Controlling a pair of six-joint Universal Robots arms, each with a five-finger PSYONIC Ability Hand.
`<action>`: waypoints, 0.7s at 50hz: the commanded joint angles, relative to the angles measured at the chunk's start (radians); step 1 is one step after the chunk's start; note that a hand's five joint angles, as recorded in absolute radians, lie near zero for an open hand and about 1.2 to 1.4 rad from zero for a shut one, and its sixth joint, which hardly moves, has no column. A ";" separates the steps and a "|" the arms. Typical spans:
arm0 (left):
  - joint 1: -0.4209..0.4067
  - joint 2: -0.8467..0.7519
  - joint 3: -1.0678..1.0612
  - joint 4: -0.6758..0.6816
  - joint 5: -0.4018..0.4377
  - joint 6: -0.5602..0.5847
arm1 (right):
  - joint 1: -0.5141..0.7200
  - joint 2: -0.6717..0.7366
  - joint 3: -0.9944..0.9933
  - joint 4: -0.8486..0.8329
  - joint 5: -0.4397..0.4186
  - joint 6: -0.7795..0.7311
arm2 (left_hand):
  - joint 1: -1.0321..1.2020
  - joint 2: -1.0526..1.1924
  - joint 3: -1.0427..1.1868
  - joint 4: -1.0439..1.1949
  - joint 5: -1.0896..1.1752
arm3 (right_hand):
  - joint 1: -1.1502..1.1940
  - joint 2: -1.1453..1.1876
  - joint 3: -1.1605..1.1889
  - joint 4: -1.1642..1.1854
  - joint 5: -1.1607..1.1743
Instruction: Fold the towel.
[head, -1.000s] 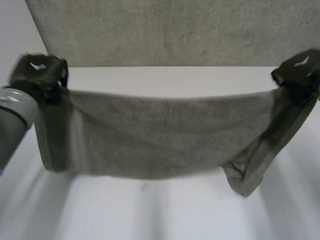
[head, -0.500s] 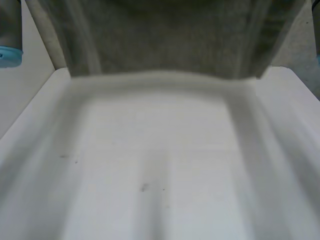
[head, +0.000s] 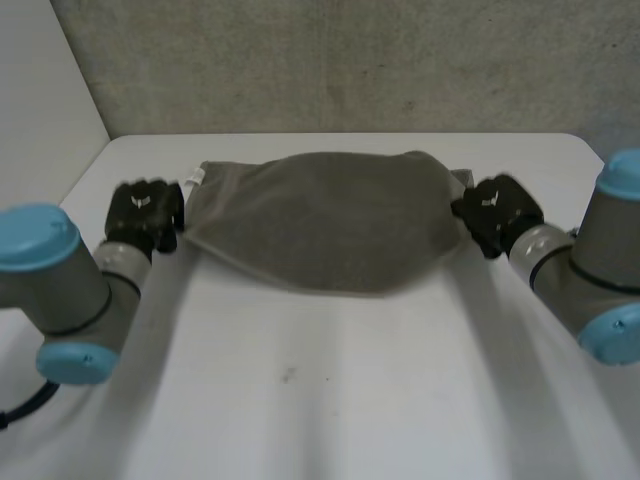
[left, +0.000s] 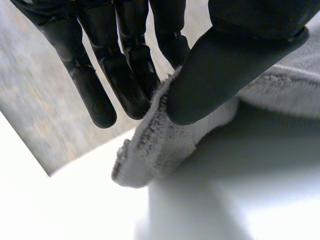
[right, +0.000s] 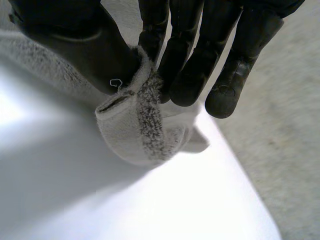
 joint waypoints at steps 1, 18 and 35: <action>0.013 0.063 -0.145 -0.025 0.000 0.027 | -0.016 -0.078 0.095 0.038 0.008 -0.075 | 0.187 0.178 0.178 0.177 0.190 | 0.067 0.064 0.062 0.059 0.055; 0.059 0.608 -0.428 -0.294 0.055 0.272 | -0.137 -0.548 0.213 0.567 -0.036 -0.267 | 0.187 0.178 0.178 0.177 0.190 | 0.067 0.064 0.062 0.059 0.055; 0.099 0.211 -0.105 -0.220 0.130 0.269 | -0.128 -0.162 -0.017 0.400 0.030 -0.249 | 0.187 0.178 0.178 0.177 0.190 | 0.067 0.064 0.062 0.059 0.055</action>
